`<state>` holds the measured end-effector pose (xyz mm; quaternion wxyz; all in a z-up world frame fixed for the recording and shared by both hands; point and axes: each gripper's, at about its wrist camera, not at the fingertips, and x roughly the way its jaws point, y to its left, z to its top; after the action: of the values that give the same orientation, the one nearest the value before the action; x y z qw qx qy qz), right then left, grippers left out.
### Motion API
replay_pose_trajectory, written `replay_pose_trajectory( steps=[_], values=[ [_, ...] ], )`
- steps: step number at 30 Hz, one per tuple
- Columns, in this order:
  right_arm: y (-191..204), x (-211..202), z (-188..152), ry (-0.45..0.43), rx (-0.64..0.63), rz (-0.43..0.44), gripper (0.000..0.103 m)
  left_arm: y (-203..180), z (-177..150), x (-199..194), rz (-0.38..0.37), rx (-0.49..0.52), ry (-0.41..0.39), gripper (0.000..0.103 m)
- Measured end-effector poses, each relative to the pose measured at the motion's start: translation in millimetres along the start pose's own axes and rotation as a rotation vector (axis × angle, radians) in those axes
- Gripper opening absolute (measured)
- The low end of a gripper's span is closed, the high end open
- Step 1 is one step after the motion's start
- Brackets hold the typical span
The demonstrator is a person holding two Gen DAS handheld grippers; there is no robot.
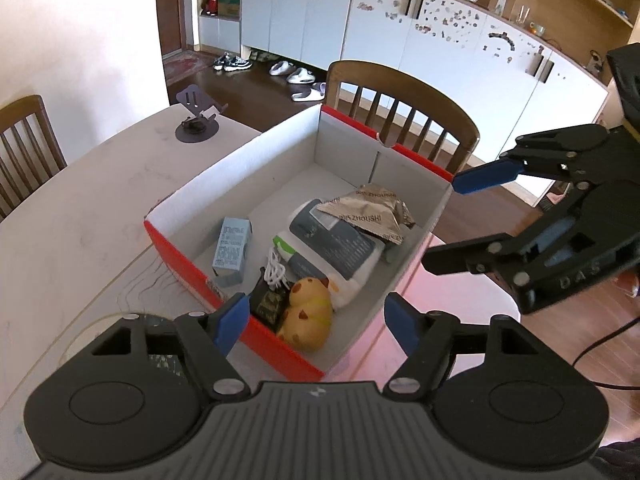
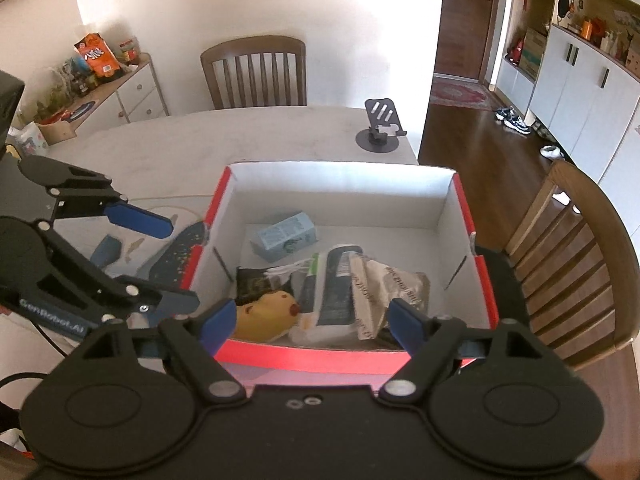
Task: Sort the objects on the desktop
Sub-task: 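Withdraw both tools from red box back toward the table pile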
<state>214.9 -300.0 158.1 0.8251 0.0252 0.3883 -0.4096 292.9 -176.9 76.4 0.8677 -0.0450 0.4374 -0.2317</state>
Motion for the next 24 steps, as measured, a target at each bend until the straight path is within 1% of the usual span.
replay_pose_trajectory(
  steps=[5, 8, 11, 13, 15, 16, 24],
  values=[
    [10, -2, -5, -0.002, 0.019, -0.01, 0.085, 3, -16, -13, -0.009, -0.007, -0.019, 0.079],
    [17, -4, -7, -0.005, 0.03, -0.016, 0.085, 6, -26, -22, -0.02, -0.014, -0.039, 0.085],
    [25, -7, -10, -0.008, 0.037, -0.021, 0.085, 7, -36, -30, -0.03, -0.02, -0.055, 0.087],
    [32, -8, -12, -0.011, 0.041, -0.023, 0.085, 7, -43, -35, -0.033, -0.015, -0.063, 0.09],
    [39, -9, -14, -0.012, 0.045, -0.023, 0.086, 6, -51, -40, -0.041, -0.009, -0.064, 0.1],
    [43, -9, -14, -0.011, 0.048, -0.023, 0.086, 6, -55, -42, -0.044, -0.008, -0.065, 0.101],
    [81, -4, -21, -0.001, 0.046, -0.002, 0.086, 23, -91, -59, -0.037, -0.046, -0.055, 0.101]
  ],
)
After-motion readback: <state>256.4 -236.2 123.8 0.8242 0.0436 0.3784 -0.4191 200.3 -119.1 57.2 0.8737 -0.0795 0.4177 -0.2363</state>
